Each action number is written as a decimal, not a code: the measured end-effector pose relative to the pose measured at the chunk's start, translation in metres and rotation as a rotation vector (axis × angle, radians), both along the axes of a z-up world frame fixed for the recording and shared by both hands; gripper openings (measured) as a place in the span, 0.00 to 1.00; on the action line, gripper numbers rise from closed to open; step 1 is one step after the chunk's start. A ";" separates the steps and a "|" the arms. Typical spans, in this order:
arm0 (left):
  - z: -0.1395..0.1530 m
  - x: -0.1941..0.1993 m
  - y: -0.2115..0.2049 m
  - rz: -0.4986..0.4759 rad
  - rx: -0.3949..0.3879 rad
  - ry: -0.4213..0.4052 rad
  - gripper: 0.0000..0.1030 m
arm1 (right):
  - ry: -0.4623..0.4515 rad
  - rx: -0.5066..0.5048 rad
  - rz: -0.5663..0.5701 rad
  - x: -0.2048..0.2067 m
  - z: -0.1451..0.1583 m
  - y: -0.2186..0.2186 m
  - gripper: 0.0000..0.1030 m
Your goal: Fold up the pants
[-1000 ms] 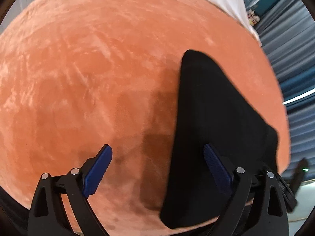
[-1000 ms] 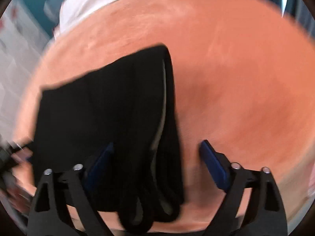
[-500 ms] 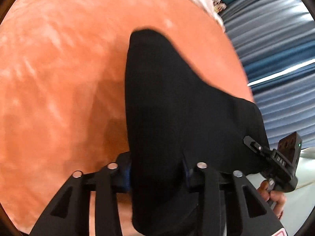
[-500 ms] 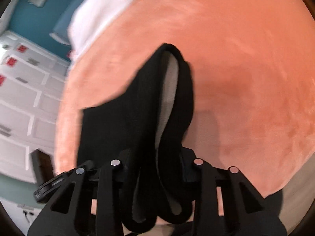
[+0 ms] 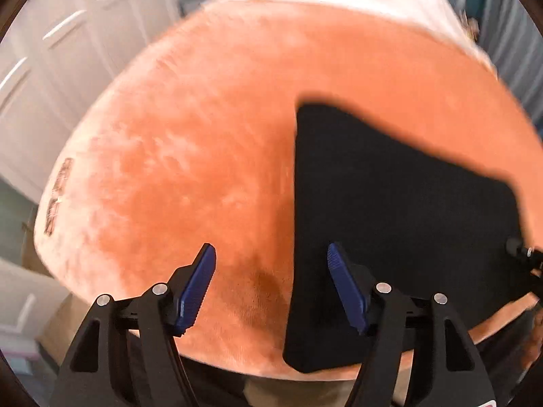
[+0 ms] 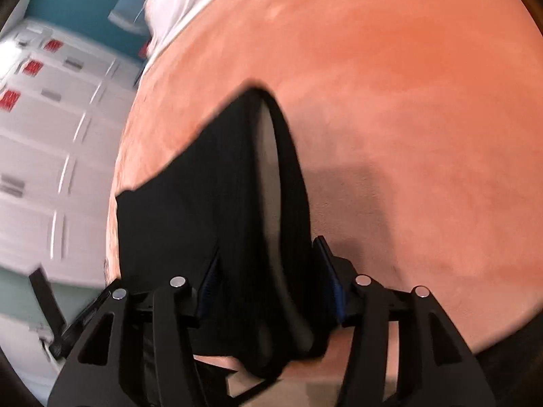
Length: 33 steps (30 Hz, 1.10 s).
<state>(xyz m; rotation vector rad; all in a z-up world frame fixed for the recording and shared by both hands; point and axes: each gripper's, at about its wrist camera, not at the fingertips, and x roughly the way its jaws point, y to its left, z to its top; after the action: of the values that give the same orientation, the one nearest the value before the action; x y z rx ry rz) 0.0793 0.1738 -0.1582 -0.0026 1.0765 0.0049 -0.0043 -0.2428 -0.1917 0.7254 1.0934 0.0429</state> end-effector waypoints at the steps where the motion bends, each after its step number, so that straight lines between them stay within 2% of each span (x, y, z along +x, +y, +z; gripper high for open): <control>1: 0.013 -0.006 -0.001 0.002 -0.004 -0.038 0.64 | -0.034 -0.064 -0.015 -0.003 0.016 0.000 0.48; 2: 0.030 -0.008 -0.007 -0.011 -0.021 -0.089 0.64 | -0.088 -0.130 -0.009 -0.009 0.037 0.003 0.44; 3: 0.040 -0.006 -0.014 -0.026 -0.029 -0.112 0.64 | -0.151 -0.200 0.025 -0.011 0.061 0.010 0.33; 4: 0.047 0.001 -0.021 -0.044 -0.037 -0.129 0.65 | -0.191 -0.240 0.062 -0.009 0.078 0.019 0.27; 5: 0.051 0.008 -0.035 -0.063 -0.044 -0.142 0.67 | -0.222 -0.251 0.096 -0.006 0.090 0.029 0.14; 6: 0.049 0.014 -0.051 -0.077 -0.040 -0.160 0.79 | -0.250 -0.250 0.137 0.003 0.099 0.041 0.06; 7: 0.042 0.022 -0.064 -0.082 -0.015 -0.164 0.85 | -0.264 -0.248 0.164 0.012 0.101 0.049 0.05; 9: 0.004 0.044 -0.087 -0.099 0.091 -0.080 0.83 | -0.254 -0.283 0.231 0.032 0.086 0.064 0.03; 10: -0.020 0.055 -0.092 -0.114 0.105 -0.006 0.82 | -0.215 -0.311 0.254 0.044 0.068 0.070 0.03; 11: -0.030 0.063 -0.091 -0.104 0.097 0.031 0.74 | -0.156 -0.340 0.266 0.055 0.046 0.074 0.03; 12: -0.045 0.065 -0.087 -0.087 0.090 0.063 0.76 | -0.036 -0.372 0.260 0.069 0.003 0.063 0.00; 13: -0.049 0.064 -0.085 -0.094 0.091 0.052 0.78 | -0.015 -0.318 0.250 0.073 -0.010 0.057 0.00; 14: -0.047 0.060 -0.085 -0.100 0.104 0.033 0.78 | -0.019 -0.247 0.207 0.073 -0.012 0.046 0.00; 15: -0.044 0.058 -0.085 -0.105 0.107 0.033 0.78 | -0.021 -0.196 0.157 0.068 0.003 0.040 0.00; 17: -0.047 0.058 -0.079 -0.096 0.085 0.044 0.78 | -0.094 -0.220 0.147 0.059 0.031 0.045 0.01; 18: -0.051 0.063 -0.074 -0.093 0.078 0.048 0.78 | -0.133 -0.251 0.180 0.056 0.040 0.052 0.01; 20: -0.052 0.063 -0.072 -0.090 0.073 0.052 0.80 | -0.093 -0.326 0.239 0.059 0.026 0.058 0.01; 21: -0.051 0.064 -0.073 -0.093 0.067 0.055 0.81 | -0.007 -0.381 0.263 0.068 0.000 0.059 0.00; 22: -0.050 0.067 -0.075 -0.092 0.072 0.059 0.81 | 0.004 -0.352 0.257 0.066 -0.007 0.053 0.00; 23: -0.047 0.066 -0.077 -0.093 0.079 0.055 0.81 | -0.018 -0.310 0.217 0.060 -0.002 0.047 0.00; 25: -0.047 0.066 -0.076 -0.088 0.070 0.063 0.81 | -0.074 -0.255 0.178 0.044 0.024 0.045 0.02; 27: -0.049 0.065 -0.072 -0.072 0.043 0.071 0.81 | -0.132 -0.239 0.218 0.023 0.042 0.054 0.02; 29: -0.048 0.065 -0.073 -0.067 0.038 0.075 0.81 | -0.104 -0.274 0.289 0.009 0.034 0.061 0.02; 31: -0.047 0.064 -0.075 -0.077 0.045 0.073 0.81 | -0.006 -0.328 0.323 -0.001 -0.005 0.060 0.00; 33: -0.045 0.062 -0.074 -0.077 0.058 0.073 0.81 | -0.014 -0.227 0.255 -0.011 -0.009 0.045 0.00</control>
<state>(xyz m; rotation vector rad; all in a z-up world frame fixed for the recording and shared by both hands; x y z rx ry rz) 0.1415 0.0997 -0.2027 0.0916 1.1484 -0.0338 -0.0155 -0.1980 -0.2005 0.3797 1.1508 0.1381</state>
